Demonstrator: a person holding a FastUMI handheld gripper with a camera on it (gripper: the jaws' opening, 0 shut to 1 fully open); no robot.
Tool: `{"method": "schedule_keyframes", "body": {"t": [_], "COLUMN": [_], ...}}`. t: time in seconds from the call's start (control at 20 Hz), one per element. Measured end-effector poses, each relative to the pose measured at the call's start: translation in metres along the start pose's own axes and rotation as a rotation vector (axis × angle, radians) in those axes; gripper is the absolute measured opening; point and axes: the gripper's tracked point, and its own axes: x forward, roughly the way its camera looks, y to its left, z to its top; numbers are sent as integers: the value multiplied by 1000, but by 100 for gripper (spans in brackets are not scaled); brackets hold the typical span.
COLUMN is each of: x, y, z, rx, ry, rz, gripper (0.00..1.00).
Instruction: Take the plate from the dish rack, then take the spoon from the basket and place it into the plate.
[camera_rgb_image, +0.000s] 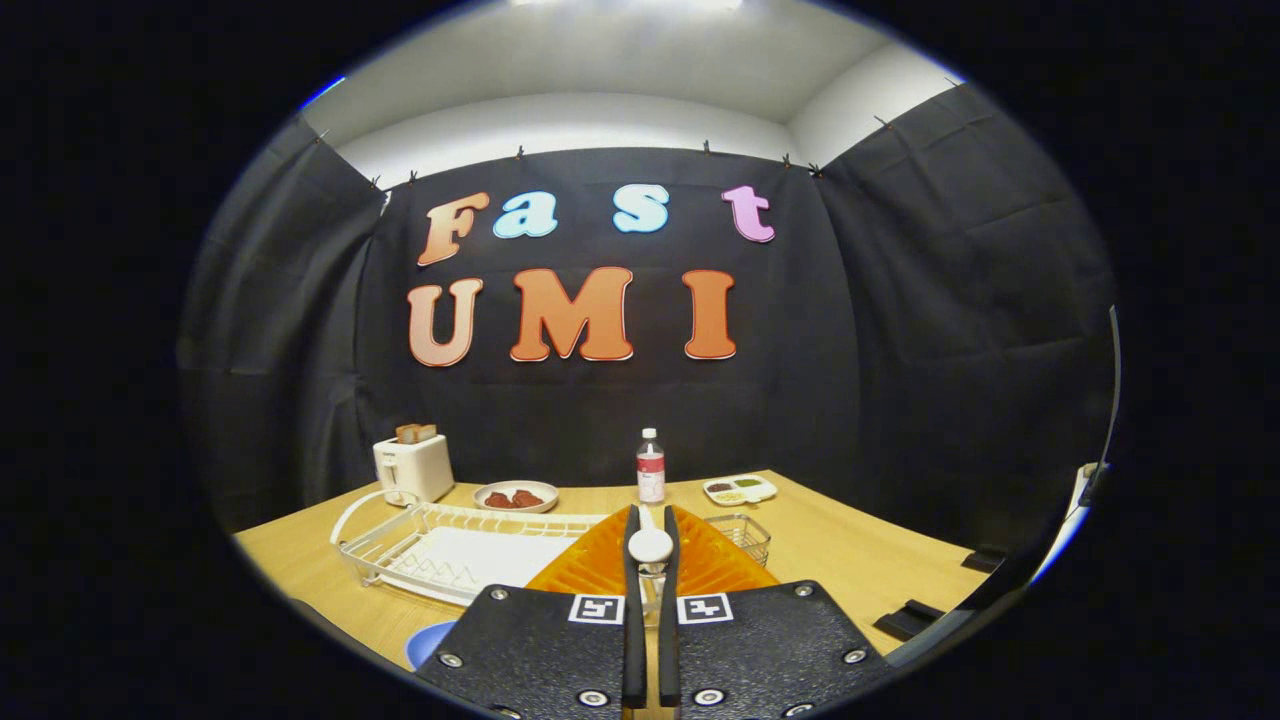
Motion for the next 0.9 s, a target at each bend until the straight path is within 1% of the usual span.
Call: {"method": "schedule_keyframes", "body": {"t": [0.1, 0.25, 0.45, 0.75, 0.9], "x": [-13, -22, -29, -26, -22], "y": [20, 46, 87, 109, 114], "z": [-7, -23, -51, -93, -102], "rx": [2, -33, -19, -54, -53], "ry": [1, 6, 41, 100, 100], "rz": [44, 100, 203, 246, 260], "gripper": [5, 5, 5, 5, 5]}}
